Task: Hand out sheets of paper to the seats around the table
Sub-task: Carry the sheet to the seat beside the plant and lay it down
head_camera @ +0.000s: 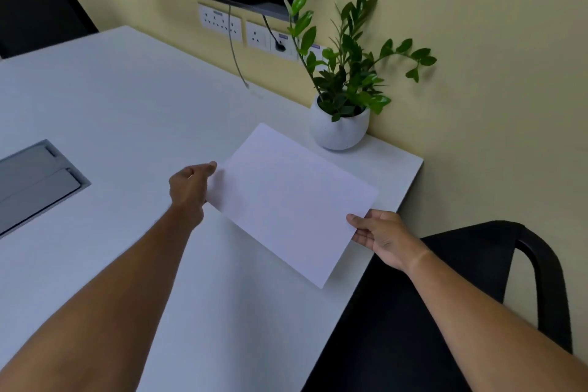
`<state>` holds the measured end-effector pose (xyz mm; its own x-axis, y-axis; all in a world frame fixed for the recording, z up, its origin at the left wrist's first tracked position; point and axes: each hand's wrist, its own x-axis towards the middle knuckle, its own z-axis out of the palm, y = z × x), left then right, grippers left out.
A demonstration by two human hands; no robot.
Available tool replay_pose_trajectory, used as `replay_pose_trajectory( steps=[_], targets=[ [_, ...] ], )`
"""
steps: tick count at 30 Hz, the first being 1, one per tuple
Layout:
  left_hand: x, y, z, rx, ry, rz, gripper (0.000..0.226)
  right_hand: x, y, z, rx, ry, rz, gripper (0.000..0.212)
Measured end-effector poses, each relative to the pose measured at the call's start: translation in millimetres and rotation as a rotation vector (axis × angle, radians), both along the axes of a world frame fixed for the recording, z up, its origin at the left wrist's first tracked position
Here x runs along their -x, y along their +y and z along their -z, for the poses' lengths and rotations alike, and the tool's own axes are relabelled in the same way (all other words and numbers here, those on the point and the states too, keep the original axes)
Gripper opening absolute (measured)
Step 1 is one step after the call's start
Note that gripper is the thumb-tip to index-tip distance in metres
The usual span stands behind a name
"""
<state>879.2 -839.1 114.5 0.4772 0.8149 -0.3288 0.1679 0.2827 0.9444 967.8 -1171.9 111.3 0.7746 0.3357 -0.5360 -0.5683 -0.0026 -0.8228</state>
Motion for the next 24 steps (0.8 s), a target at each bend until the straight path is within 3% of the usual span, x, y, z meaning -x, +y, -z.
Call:
replay_pose_trajectory(
  steps=[5, 11, 24],
  targets=[
    [-18, 28, 43, -0.105, 0.244, 0.217, 0.004, 0, -1, 27, 0.076, 0.065, 0.027, 0.012],
    [-37, 30, 80, -0.207, 0.381, 0.390, 0.009, 2, 5, 61, 0.146, 0.126, 0.073, 0.011],
    [-71, 34, 132, -0.409, 0.524, 0.459, 0.016, -18, 35, 123, 0.465, 0.054, 0.289, 0.015]
  ],
)
